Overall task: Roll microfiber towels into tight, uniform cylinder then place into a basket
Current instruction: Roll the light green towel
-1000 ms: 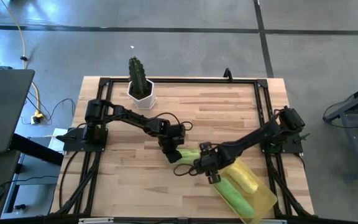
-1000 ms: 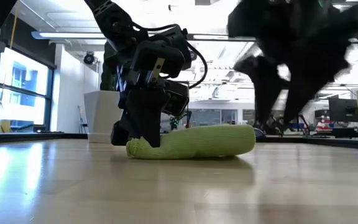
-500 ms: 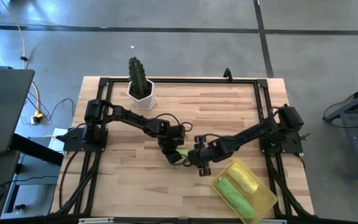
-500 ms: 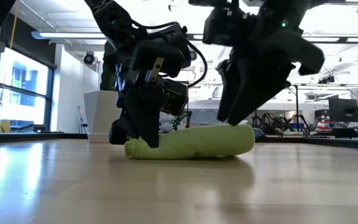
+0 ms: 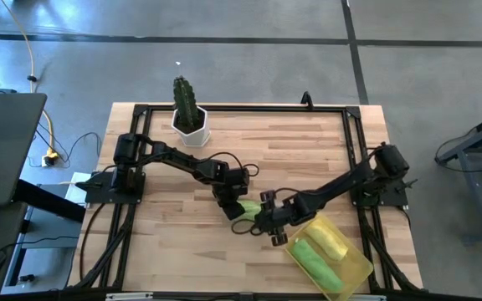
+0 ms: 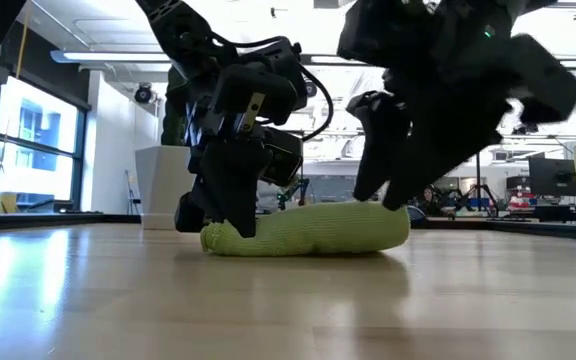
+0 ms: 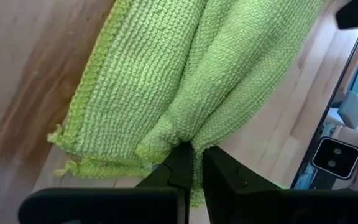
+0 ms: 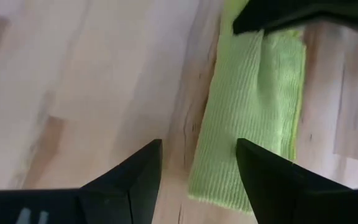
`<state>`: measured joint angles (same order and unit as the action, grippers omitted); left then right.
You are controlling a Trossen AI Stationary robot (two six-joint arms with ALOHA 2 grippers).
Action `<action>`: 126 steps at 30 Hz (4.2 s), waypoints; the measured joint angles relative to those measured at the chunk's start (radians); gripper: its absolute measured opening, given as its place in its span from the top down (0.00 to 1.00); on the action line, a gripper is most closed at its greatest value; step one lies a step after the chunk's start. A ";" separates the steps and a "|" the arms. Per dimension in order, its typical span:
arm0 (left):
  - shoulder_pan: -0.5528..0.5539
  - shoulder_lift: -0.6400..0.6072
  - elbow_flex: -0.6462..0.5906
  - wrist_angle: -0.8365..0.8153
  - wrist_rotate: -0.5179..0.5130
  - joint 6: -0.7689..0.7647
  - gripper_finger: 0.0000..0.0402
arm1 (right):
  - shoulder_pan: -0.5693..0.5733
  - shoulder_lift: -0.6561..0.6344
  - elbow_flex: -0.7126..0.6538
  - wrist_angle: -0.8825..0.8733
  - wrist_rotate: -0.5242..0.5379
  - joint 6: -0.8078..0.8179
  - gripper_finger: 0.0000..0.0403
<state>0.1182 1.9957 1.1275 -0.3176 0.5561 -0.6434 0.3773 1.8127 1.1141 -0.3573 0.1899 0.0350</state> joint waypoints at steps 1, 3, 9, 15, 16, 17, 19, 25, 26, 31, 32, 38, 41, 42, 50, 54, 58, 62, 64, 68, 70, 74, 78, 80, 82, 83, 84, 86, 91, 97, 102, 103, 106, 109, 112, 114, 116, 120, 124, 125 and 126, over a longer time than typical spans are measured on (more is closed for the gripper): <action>0.000 0.000 0.000 0.001 0.000 0.000 0.96 | 0.004 0.006 0.000 -0.002 0.006 -0.008 0.51; 0.001 0.001 0.000 0.004 0.000 0.000 0.96 | 0.007 0.029 0.000 0.007 0.019 -0.016 0.51; -0.002 0.001 0.000 0.010 -0.007 0.000 0.96 | -0.016 0.097 0.000 0.004 0.056 -0.017 0.51; -0.020 0.000 0.000 0.016 -0.010 0.028 0.96 | -0.016 0.109 0.004 -0.018 0.090 0.009 0.57; -0.025 0.000 0.000 0.020 -0.011 0.041 0.96 | -0.017 0.110 0.004 -0.019 0.087 0.010 0.60; -0.030 0.001 0.000 0.026 -0.012 0.058 0.96 | -0.017 0.110 0.004 -0.019 0.084 0.010 0.65; -0.040 0.001 0.000 0.031 -0.017 0.095 0.96 | -0.018 0.111 0.004 -0.023 0.089 0.010 0.75; -0.076 -0.002 0.001 0.035 -0.030 0.163 0.90 | -0.041 0.111 0.003 -0.038 0.050 0.010 0.96; -0.084 -0.010 0.000 0.034 -0.042 0.177 0.89 | -0.048 0.110 0.003 -0.039 0.023 0.011 0.95; -0.117 -0.070 -0.002 -0.024 -0.173 0.268 0.84 | -0.099 0.110 0.003 -0.029 -0.142 0.011 0.99; -0.124 -0.091 -0.003 -0.048 -0.215 0.285 0.83 | -0.110 0.110 0.003 -0.025 -0.176 0.010 0.99; -0.181 -0.192 -0.003 -0.246 -0.577 0.325 0.79 | -0.180 0.112 0.002 0.000 -0.430 0.021 0.99; -0.234 -0.226 -0.003 -0.299 -0.720 0.330 0.78 | -0.217 0.116 -0.001 0.021 -0.569 0.041 0.99; -0.255 -0.231 -0.003 -0.298 -0.753 0.341 0.78 | -0.230 0.117 -0.002 0.028 -0.599 0.049 0.99; -0.389 -0.239 -0.002 -0.172 -0.980 0.427 0.78 | -0.324 0.120 -0.004 0.033 -0.783 0.169 1.00; -0.412 -0.239 -0.002 -0.115 -0.947 0.440 0.76 | -0.355 0.120 -0.004 0.030 -0.785 0.253 1.00; -0.421 -0.209 -0.001 -0.098 -0.914 0.449 0.73 | -0.373 0.119 -0.003 0.016 -0.774 0.282 1.00; -0.419 -0.154 -0.001 -0.072 -0.948 0.533 0.68 | -0.373 0.117 -0.003 0.010 -0.774 0.282 1.00; -0.415 -0.127 -0.001 -0.056 -1.007 0.589 0.65 | -0.373 0.117 -0.003 0.007 -0.774 0.282 1.00; -0.400 -0.090 -0.001 -0.008 -1.076 0.621 0.59 | -0.371 0.117 -0.003 0.006 -0.774 0.293 1.00; -0.390 -0.076 -0.001 0.003 -1.057 0.621 0.57 | -0.370 0.116 -0.003 0.006 -0.773 0.302 1.00; -0.367 -0.043 0.000 0.017 -0.988 0.620 0.57 | -0.370 0.116 -0.002 0.004 -0.770 0.304 1.00; -0.344 -0.024 0.002 0.036 -0.975 0.589 0.62 | -0.370 0.116 -0.002 0.008 -0.765 0.296 0.99; -0.327 -0.021 0.003 0.035 -0.928 0.566 0.68 | -0.370 0.116 -0.002 0.006 -0.761 0.264 0.97; -0.309 -0.022 0.004 0.034 -0.854 0.536 0.76 | -0.370 0.116 -0.002 -0.004 -0.758 0.224 0.91; -0.302 -0.022 0.004 0.031 -0.817 0.522 0.80 | -0.370 0.114 -0.002 -0.010 -0.758 0.207 0.88; -0.294 -0.022 0.004 0.031 -0.774 0.508 0.85 | -0.371 0.112 -0.002 -0.017 -0.757 0.190 0.84; -0.278 -0.022 0.005 0.034 -0.700 0.470 0.93 | -0.371 0.106 0.001 -0.043 -0.758 0.151 0.76; -0.236 -0.022 0.006 0.041 -0.519 0.350 0.95 | -0.368 0.052 0.034 -0.157 -0.698 0.023 0.62; -0.190 -0.021 0.004 0.036 -0.397 0.244 0.94 | -0.305 -0.076 0.033 -0.244 -0.379 -0.134 0.61; -0.138 -0.018 0.002 0.029 -0.283 0.144 0.96 | -0.195 -0.138 0.033 -0.246 -0.168 -0.209 0.64; -0.125 -0.017 0.001 0.026 -0.259 0.129 0.96 | -0.168 -0.141 0.033 -0.238 -0.140 -0.221 0.64; -0.087 -0.016 0.000 0.020 -0.185 0.096 0.96 | -0.092 -0.133 0.035 -0.226 -0.061 -0.236 0.65; -0.047 -0.014 -0.002 0.011 -0.107 0.080 0.96 | -0.040 -0.108 0.035 -0.189 0.009 -0.242 0.65; -0.014 -0.014 -0.002 -0.001 -0.077 0.047 0.96 | -0.016 -0.086 0.035 -0.133 0.040 -0.242 0.65; 0.004 -0.014 -0.002 -0.011 -0.063 0.040 0.96 | -0.009 -0.070 0.034 -0.120 0.040 -0.242 0.65; 0.017 -0.014 -0.002 -0.014 -0.051 0.027 0.96 | -0.007 -0.056 0.034 -0.093 0.040 -0.243 0.65; 0.029 -0.014 -0.002 -0.014 -0.050 0.015 0.96 | 0.001 -0.015 0.034 -0.056 0.023 -0.279 0.65; 0.032 -0.014 -0.002 -0.015 -0.052 0.014 0.96 | 0.002 0.038 0.034 -0.050 0.036 -0.298 0.65; 0.032 -0.014 -0.002 -0.015 -0.052 0.015 0.96 | 0.001 0.049 0.034 -0.051 0.058 -0.298 0.65; 0.032 -0.014 -0.002 -0.015 -0.052 0.015 0.96 | -0.001 0.057 0.034 -0.052 0.082 -0.299 0.65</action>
<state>0.1497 1.9816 1.1259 -0.3327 0.5037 -0.6279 0.3762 1.8696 1.1477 -0.4091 0.2716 -0.2638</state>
